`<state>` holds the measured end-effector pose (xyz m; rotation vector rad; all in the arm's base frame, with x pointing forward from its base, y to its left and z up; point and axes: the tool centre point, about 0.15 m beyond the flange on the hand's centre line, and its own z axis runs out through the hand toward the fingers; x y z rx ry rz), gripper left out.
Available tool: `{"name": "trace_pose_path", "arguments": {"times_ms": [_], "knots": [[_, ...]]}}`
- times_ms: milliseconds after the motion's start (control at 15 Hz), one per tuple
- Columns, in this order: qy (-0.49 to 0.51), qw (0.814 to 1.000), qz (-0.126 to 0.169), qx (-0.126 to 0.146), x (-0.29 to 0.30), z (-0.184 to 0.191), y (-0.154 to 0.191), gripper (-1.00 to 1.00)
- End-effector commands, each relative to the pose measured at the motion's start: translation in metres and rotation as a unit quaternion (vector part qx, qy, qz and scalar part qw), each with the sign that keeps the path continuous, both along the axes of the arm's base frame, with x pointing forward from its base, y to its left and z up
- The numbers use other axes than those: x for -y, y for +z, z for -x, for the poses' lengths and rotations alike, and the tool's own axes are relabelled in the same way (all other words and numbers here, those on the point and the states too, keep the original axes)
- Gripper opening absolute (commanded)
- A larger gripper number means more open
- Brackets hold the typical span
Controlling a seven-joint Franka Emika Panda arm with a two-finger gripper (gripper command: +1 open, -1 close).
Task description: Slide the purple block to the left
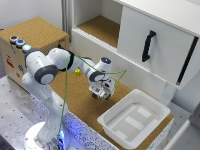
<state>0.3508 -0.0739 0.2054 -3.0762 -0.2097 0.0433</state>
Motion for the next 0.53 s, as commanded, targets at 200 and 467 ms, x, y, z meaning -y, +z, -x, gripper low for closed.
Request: {"name": "trace_pose_path", "arguments": {"times_ms": [200, 467], "knots": [[-0.015, 0.999, 0.027, 0.013, -0.057, 0.013, 0.007, -1.00], [-0.003, 0.999, 0.031, 0.012, -0.081, 0.010, 0.008, -1.00]]}}
